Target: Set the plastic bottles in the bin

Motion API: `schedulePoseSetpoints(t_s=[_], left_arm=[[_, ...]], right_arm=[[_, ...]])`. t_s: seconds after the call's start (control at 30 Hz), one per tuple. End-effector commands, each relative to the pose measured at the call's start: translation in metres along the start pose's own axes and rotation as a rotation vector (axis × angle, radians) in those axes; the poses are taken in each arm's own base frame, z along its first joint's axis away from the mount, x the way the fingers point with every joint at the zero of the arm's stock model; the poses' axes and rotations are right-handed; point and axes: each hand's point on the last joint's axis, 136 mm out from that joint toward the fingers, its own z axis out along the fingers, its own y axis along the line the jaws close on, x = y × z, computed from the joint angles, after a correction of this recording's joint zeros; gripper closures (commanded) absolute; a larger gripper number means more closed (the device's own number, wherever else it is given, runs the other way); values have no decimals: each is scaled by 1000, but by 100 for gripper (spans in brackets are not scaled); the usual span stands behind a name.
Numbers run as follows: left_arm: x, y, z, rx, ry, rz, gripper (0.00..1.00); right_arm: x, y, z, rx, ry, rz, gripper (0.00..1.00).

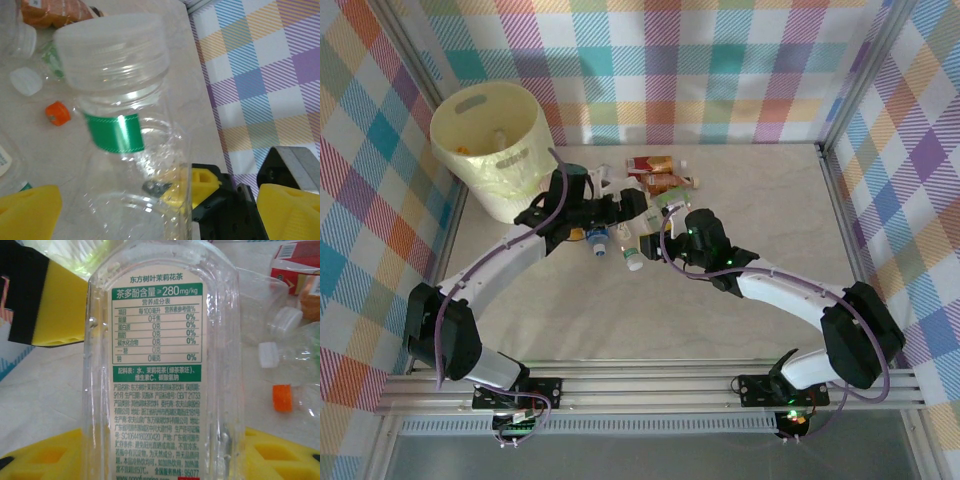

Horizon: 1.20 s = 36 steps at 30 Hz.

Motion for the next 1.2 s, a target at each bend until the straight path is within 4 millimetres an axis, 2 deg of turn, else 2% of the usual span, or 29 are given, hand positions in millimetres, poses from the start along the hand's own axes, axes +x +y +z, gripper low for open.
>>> schedulePoseSetpoints(t_s=[0.0, 0.07, 0.3, 0.57, 0.67, 0.77, 0.83, 0.97, 1.17], left_arm=[[-5, -11, 7, 15, -11, 25, 2], [1, -8, 12, -2, 3, 25, 5], [7, -19, 18, 23, 14, 58, 14], [12, -21, 20, 46, 13, 47, 40], [8, -27, 17, 63, -2, 50, 44], [2, -26, 13, 40, -38, 55, 45], [-3, -18, 10, -12, -67, 51, 46], [-7, -11, 6, -54, -94, 39, 47], [-15, 1, -1, -133, -142, 28, 48]], right_arm=[[-27, 24, -8, -100, -82, 19, 56], [-31, 31, -9, -135, -94, 7, 56], [-38, 42, -11, -190, -103, -2, 55], [-44, 55, -16, -265, -123, 3, 52], [-40, 57, -16, -277, -106, -2, 43], [-34, 54, -15, -261, -81, 3, 24], [-30, 53, -17, -254, -66, -11, 12], [-24, 43, -24, -193, -48, -31, 0], [-28, 29, -41, -92, -85, -72, 0]])
